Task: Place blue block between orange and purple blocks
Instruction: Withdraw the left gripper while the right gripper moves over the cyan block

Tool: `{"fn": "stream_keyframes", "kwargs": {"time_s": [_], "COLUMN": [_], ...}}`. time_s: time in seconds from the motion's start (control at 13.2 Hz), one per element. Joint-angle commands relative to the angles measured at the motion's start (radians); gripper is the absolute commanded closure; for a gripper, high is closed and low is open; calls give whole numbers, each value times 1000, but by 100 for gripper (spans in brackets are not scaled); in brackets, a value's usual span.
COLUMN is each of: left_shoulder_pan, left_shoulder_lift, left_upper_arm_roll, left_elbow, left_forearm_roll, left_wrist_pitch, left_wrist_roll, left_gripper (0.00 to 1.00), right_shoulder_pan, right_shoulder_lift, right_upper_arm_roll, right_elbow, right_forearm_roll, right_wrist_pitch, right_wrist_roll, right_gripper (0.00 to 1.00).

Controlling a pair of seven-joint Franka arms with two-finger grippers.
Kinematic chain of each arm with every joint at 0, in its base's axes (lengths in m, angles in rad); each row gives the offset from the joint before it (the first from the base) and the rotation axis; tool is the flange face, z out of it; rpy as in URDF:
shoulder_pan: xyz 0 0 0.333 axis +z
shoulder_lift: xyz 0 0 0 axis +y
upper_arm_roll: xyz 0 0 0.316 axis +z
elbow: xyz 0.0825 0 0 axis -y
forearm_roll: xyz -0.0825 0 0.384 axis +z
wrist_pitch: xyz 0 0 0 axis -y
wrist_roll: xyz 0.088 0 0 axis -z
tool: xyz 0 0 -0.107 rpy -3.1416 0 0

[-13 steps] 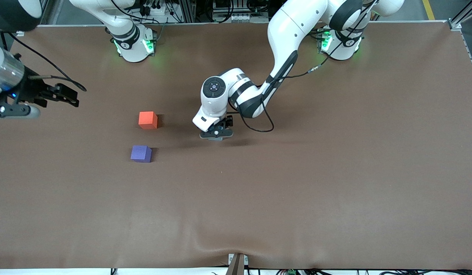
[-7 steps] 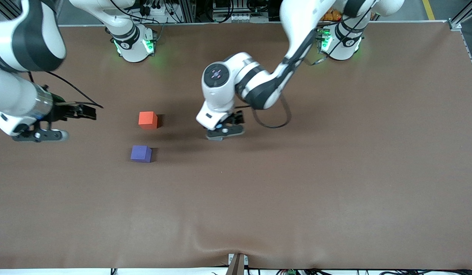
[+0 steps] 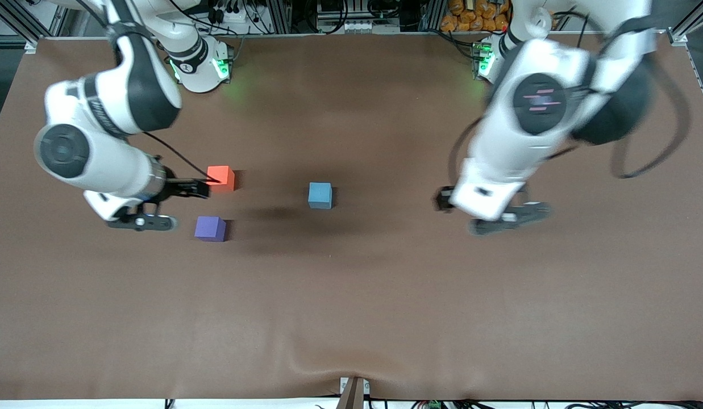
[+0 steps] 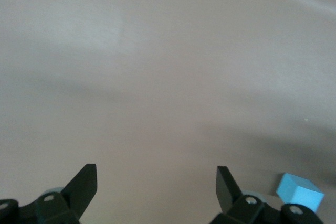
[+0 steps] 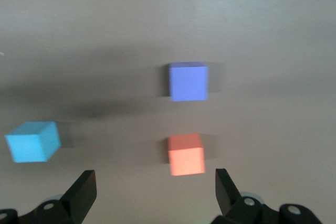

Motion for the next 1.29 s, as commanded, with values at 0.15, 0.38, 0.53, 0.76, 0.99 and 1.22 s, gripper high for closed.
{"fn": "stream_keyframes", "kwargs": {"time_s": [0.15, 0.38, 0.53, 0.76, 0.99, 1.22], "left_shoulder_pan": [178, 328, 376, 430, 430, 427], "left_shoulder_lift": [-156, -241, -296, -376, -384, -390], "left_upper_arm_roll": [-20, -24, -26, -24, -24, -26], "left_elbow": [-87, -165, -231, -350, -348, -348], "left_forearm_roll": [11, -6, -6, -6, -6, -6], "left_wrist_pitch": [-72, -67, -43, 14, 3, -4], "left_wrist_roll": [206, 372, 387, 450, 453, 455], "left_gripper": [0, 0, 0, 0, 0, 0], "right_shoulder_pan": [144, 240, 292, 360, 395, 432], "right_shoulder_lift": [94, 193, 249, 293, 293, 293], "right_upper_arm_roll": [-6, -6, -6, -6, -6, -6], "right_elbow": [4, 4, 4, -45, -87, -108], "right_forearm_roll": [24, 32, 30, 30, 27, 27], "right_wrist_pitch": [129, 246, 319, 453, 493, 504], "right_wrist_roll": [168, 206, 298, 304, 303, 332], "right_gripper": [0, 0, 0, 0, 0, 0]}}
